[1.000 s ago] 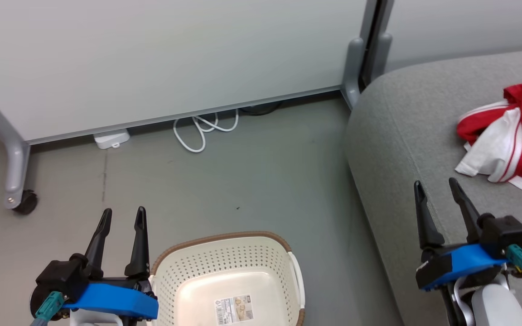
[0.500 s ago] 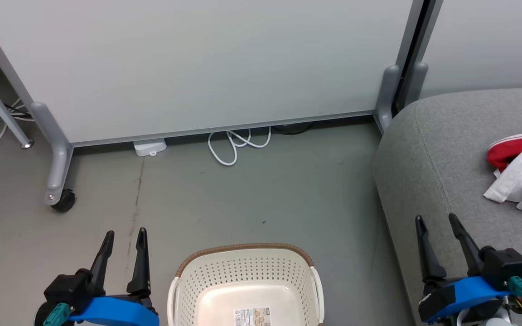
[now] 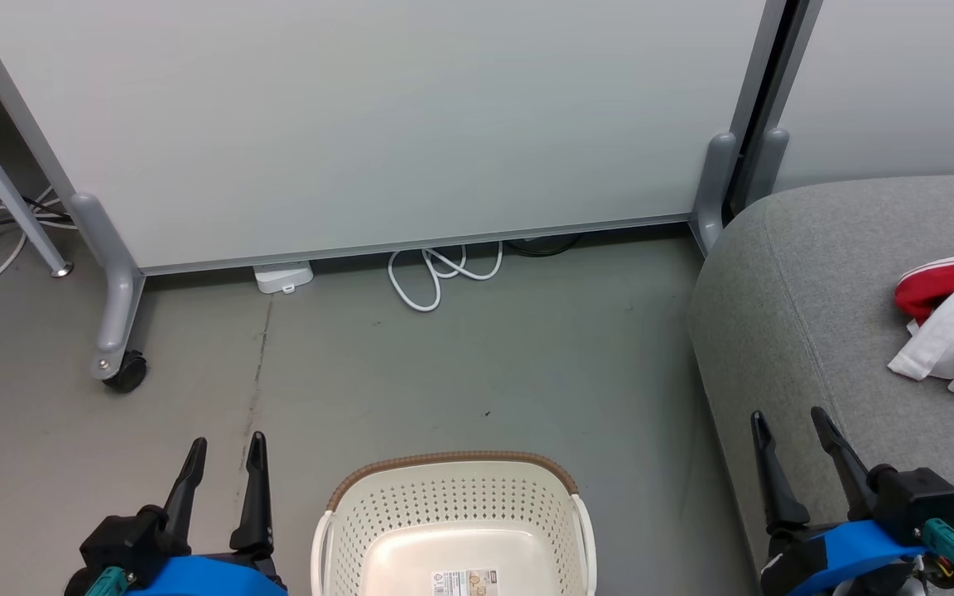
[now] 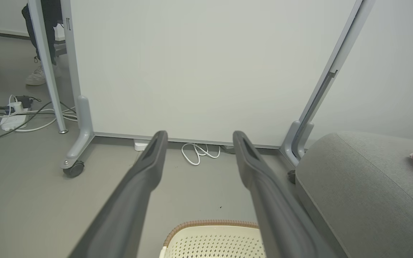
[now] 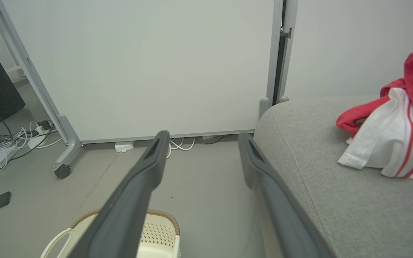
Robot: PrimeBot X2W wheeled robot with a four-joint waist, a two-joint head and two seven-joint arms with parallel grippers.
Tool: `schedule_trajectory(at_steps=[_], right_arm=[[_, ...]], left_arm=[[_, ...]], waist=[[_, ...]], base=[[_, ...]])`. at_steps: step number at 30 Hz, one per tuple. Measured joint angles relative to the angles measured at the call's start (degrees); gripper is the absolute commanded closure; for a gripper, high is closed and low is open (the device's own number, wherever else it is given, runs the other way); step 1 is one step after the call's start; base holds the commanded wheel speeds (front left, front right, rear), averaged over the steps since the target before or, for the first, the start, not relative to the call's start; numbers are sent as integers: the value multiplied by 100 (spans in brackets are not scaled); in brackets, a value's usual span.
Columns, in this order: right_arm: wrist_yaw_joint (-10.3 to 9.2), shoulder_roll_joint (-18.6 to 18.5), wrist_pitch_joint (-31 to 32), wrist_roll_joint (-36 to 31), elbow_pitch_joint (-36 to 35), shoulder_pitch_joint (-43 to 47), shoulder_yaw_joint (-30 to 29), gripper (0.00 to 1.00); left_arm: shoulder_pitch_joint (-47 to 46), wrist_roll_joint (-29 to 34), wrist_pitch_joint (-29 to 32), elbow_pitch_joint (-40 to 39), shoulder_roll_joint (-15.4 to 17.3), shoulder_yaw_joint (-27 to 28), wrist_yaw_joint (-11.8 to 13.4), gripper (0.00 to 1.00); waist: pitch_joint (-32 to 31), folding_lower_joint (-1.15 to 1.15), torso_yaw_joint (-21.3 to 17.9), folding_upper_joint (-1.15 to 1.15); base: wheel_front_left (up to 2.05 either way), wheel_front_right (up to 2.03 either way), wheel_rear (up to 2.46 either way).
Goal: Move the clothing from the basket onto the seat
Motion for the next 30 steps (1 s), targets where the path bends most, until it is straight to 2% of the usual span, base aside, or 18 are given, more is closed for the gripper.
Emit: schedule_trajectory(at_steps=[10,11,17,30], right_arm=[[0,0,69,-10,-99,47,43,0],[0,2,68,-10,-96,55,47,100],[0,23,93,19,221,146,42,100],[0,26,389,1438,219,138,-24,100]], left_arm=[[8,-55,0,19,0,-62,0,0],[10,-57,1,30,-3,-68,0,100],[219,-96,43,305,-104,-68,0,100],[207,-1282,397,205,-172,132,0,100]], waist=[[-16,0,0,0],[-16,0,2,0],[-17,0,1,0],[-16,1,-17,0]], base=[[0,0,0],[0,0,0],[0,0,0],[0,0,0]])
